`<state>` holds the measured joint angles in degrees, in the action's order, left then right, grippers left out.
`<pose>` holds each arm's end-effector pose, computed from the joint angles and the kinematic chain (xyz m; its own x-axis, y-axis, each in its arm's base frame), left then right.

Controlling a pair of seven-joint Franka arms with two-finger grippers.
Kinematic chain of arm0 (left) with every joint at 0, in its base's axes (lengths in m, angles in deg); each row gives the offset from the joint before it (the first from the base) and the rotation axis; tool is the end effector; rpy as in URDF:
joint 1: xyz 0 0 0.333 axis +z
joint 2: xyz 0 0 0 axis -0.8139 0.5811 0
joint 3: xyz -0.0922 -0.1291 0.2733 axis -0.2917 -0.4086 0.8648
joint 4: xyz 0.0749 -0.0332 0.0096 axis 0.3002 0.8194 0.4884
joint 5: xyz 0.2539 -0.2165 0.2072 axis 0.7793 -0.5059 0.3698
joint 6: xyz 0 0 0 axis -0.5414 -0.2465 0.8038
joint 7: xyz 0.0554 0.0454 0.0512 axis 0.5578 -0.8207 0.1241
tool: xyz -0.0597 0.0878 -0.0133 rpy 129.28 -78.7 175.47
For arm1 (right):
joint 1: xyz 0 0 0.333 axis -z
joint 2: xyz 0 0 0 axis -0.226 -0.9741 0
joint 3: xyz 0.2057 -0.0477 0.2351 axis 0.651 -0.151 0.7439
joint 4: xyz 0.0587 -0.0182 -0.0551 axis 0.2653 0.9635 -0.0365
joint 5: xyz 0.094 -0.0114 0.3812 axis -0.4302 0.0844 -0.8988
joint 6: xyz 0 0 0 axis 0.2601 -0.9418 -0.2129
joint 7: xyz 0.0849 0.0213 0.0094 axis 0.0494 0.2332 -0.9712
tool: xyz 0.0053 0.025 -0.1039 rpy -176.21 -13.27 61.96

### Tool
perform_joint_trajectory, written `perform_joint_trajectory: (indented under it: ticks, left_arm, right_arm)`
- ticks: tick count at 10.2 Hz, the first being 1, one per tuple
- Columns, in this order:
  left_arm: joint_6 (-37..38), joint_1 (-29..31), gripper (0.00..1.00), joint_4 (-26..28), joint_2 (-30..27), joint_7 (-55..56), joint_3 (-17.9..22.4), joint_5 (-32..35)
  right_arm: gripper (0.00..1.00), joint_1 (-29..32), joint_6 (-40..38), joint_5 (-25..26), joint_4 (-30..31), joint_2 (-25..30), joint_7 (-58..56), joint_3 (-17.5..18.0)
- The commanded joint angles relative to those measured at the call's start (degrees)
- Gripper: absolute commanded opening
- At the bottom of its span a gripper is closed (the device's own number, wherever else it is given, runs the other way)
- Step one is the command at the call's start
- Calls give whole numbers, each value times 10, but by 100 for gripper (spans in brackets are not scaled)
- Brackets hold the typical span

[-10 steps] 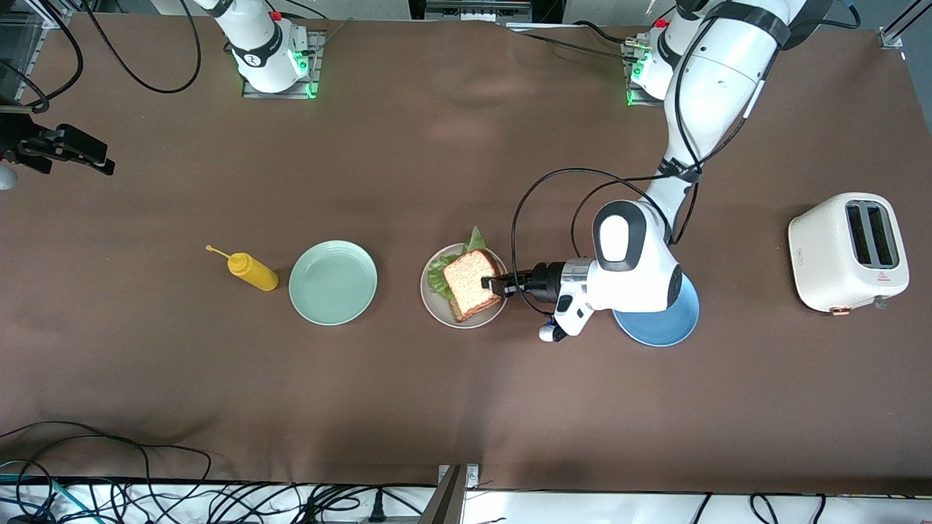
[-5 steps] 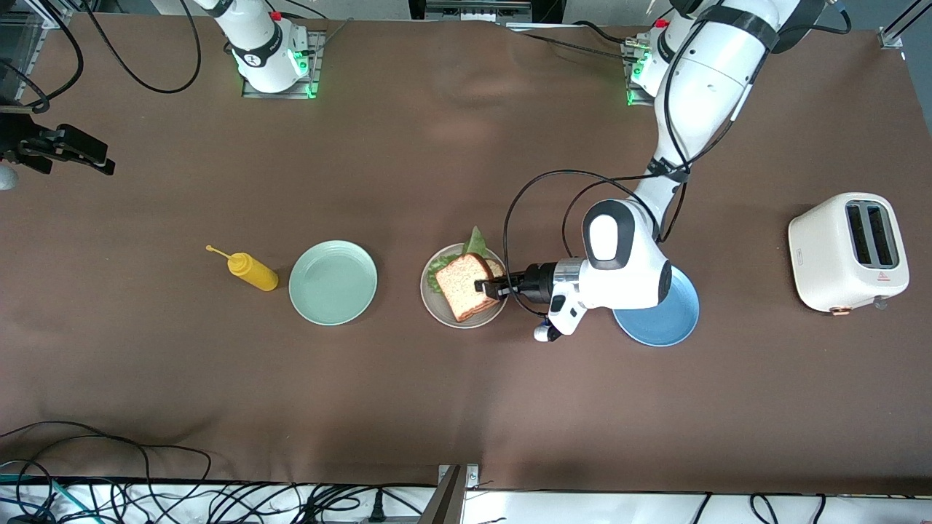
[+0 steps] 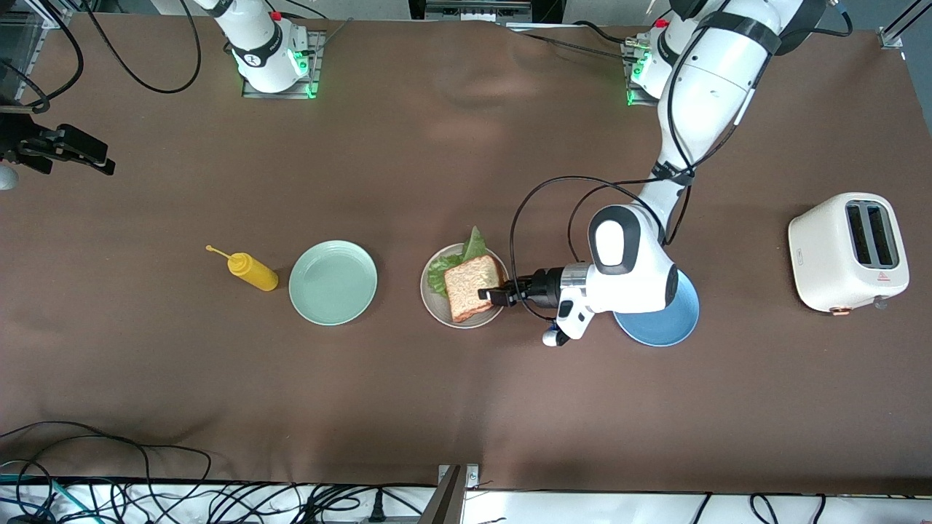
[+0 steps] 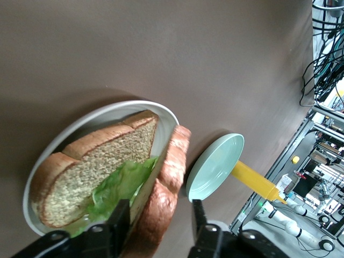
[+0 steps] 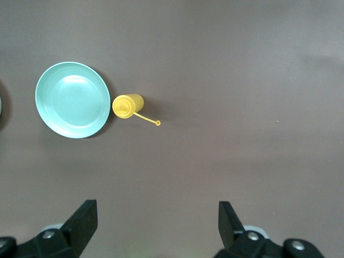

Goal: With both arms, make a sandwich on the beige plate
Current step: 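Open the left gripper to release the bread slice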

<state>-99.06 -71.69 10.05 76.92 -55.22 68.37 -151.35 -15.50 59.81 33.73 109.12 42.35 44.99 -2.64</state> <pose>0.6548 -0.3242 0.2193 0.8650 0.2082 -0.4565 0.4901 -0.5457 0.6798 0.5481 -0.0318 0.6014 0.9980 -0.0117 -0.0615 -0.0121 -0.9999 -0.0055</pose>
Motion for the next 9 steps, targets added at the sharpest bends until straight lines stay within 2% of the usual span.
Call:
perform_joint_trajectory:
  ticks: [1,5,6,9]
  left_arm:
    - [10,13,64,-2,1,-7,0,-7]
    - [15,35,66,-5,1,-7,0,67]
    - [15,39,66,-7,1,-7,0,122]
    - [16,51,66,0,2,-6,0,142]
  right_arm:
    - [100,2,-11,-9,-12,-4,-3,1]
    - [100,2,-11,-9,-12,-4,-2,1]
    - [100,2,-11,-9,-12,-4,-2,1]
    - [100,2,-11,-9,-12,-4,-1,1]
